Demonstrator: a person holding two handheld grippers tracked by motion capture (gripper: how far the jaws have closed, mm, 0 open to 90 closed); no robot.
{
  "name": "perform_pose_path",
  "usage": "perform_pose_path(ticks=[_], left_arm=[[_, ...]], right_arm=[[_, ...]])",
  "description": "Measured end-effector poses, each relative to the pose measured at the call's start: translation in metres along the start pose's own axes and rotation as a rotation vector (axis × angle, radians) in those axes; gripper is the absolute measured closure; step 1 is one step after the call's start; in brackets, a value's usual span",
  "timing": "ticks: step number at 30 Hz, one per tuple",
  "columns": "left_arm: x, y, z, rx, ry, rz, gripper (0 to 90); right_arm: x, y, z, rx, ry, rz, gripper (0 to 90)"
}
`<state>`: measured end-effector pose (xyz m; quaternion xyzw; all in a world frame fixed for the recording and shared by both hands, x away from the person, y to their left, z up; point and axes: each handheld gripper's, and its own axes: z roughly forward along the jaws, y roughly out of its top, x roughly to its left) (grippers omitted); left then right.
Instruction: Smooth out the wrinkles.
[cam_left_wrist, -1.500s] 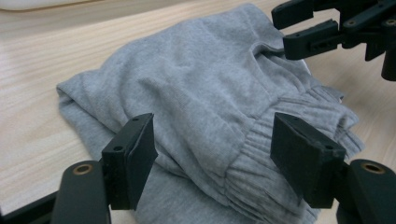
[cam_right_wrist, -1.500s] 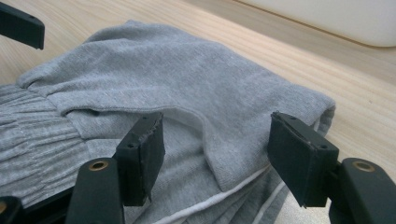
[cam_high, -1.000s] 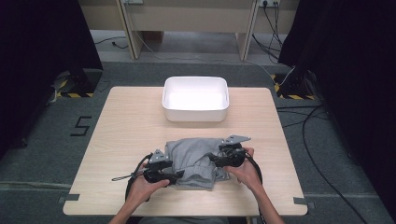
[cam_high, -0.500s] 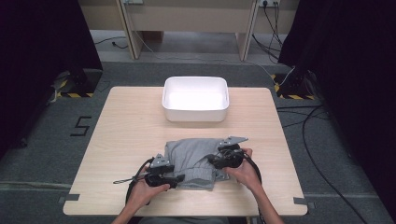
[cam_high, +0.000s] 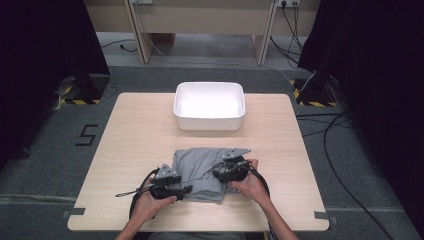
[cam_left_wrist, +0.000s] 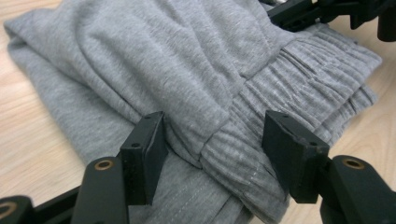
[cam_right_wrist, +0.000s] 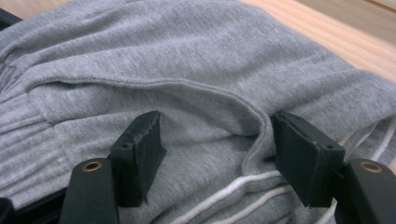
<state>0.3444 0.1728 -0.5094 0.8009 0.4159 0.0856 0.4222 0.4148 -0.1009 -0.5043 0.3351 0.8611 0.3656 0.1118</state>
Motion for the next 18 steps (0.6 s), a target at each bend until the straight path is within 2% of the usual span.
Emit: perform_pose_path(ticks=[2,6,18], left_arm=[[0.002,-0.001,-0.004,0.006,0.016,0.006,39.3],[0.011,-0.003,-0.01,0.007,0.035,-0.007,39.4],[0.046,-0.011,-0.036,0.017,0.103,-0.075,38.9]], right_arm=[[0.002,0.003,0.004,-0.001,0.009,0.002,34.0],[0.007,0.012,0.013,-0.001,0.019,-0.008,33.7],[0.024,0.042,0.043,0.016,0.082,-0.019,33.0]])
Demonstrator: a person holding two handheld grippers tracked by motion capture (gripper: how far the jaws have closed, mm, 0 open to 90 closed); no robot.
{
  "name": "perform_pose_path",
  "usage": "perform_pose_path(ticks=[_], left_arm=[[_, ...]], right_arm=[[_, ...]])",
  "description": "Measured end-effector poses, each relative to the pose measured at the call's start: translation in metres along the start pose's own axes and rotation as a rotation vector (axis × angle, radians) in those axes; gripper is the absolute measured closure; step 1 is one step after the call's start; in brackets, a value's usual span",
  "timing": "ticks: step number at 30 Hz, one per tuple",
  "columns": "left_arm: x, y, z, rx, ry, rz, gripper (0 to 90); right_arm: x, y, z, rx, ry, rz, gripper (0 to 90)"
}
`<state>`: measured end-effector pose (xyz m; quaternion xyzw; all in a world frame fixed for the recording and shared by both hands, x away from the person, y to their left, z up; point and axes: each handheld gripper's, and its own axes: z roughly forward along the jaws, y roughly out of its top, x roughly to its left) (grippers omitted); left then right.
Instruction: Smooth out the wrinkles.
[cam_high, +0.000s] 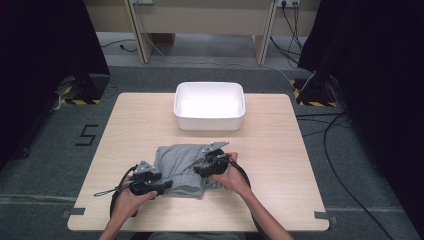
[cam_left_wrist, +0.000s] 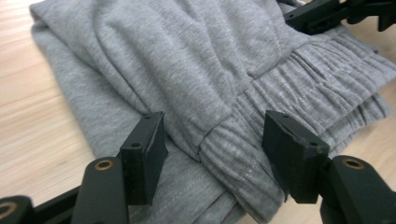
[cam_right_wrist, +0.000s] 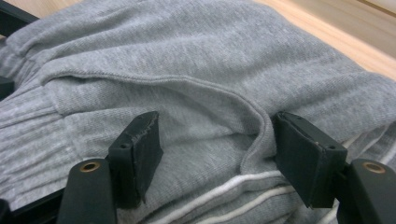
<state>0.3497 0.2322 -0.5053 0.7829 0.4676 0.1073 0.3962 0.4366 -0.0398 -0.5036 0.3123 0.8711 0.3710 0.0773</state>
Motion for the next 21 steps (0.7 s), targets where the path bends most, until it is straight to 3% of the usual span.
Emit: perform_pose_path(ticks=[14,21], left_arm=[[0.024,-0.001,-0.015,0.017,0.07,-0.027,39.0],[0.039,-0.002,-0.019,0.017,0.079,-0.054,39.1]], right_arm=[[0.01,0.027,0.028,0.003,0.035,-0.017,33.1],[0.013,0.039,0.04,0.005,0.038,-0.024,33.1]])
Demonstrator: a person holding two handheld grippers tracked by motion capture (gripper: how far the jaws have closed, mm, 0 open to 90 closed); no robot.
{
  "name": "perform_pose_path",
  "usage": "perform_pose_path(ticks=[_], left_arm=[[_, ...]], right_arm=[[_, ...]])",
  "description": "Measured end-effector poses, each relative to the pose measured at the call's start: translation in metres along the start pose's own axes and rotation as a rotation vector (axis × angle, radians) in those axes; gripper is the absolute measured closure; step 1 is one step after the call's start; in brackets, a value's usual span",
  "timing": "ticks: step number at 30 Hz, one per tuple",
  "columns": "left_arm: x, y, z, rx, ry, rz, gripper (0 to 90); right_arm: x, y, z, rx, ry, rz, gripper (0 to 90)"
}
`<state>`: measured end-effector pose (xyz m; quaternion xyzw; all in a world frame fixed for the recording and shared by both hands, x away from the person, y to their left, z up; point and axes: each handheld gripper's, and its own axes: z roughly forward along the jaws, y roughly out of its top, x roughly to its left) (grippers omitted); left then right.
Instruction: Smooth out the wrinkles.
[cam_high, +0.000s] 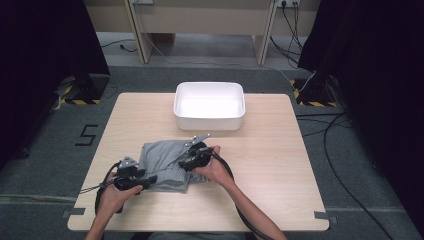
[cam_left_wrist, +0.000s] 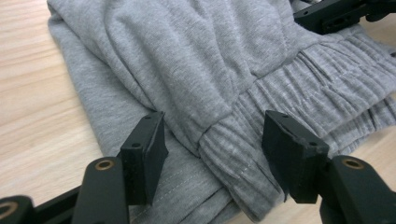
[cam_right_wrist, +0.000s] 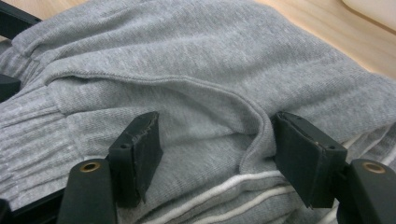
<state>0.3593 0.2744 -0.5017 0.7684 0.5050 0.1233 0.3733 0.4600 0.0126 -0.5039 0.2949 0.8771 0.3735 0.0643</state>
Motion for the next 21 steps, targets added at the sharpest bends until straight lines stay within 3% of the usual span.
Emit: perform_pose_path(ticks=[7,21], left_arm=[[0.011,0.003,-0.003,-0.001,0.047,-0.016,39.2],[0.027,0.009,-0.002,0.004,0.071,-0.051,39.2]], right_arm=[[0.003,0.015,0.015,0.005,0.0,-0.005,33.1],[-0.001,0.031,0.029,0.01,0.002,0.017,33.0]])
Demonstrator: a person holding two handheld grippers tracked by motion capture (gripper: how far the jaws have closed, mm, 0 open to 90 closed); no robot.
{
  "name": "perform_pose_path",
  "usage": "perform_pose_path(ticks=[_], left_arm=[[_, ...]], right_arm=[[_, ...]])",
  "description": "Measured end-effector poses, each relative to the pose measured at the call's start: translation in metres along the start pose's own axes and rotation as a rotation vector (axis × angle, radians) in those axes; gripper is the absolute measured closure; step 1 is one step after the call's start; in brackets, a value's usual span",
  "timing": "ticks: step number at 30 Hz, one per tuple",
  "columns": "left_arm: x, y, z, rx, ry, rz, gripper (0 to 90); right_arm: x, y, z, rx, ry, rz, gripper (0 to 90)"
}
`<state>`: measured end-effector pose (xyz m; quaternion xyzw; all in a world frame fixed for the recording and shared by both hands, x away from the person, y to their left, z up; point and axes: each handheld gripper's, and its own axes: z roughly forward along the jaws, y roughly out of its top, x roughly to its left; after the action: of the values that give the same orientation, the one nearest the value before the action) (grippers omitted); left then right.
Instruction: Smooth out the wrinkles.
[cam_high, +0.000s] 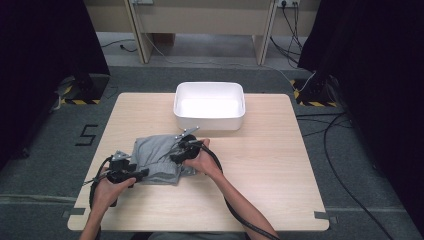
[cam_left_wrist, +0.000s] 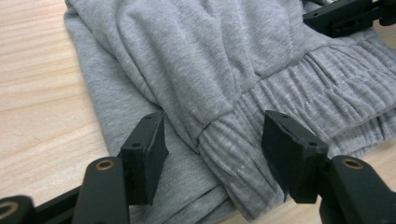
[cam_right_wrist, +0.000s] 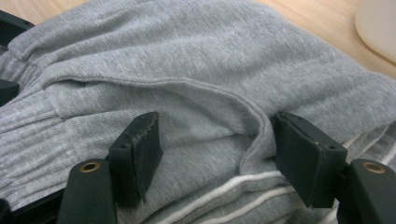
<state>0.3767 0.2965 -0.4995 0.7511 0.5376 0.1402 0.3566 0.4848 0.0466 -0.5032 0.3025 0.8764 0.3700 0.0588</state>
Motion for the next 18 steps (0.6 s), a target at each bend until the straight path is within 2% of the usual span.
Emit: perform_pose_path(ticks=[9,18], left_arm=[[0.009,0.0,-0.002,0.0,-0.002,-0.03,39.2],[0.012,-0.002,-0.003,-0.003,0.007,-0.036,39.2]], right_arm=[[0.001,0.008,0.007,0.007,0.005,-0.002,33.0],[0.003,0.011,0.011,0.003,0.009,-0.006,33.0]])
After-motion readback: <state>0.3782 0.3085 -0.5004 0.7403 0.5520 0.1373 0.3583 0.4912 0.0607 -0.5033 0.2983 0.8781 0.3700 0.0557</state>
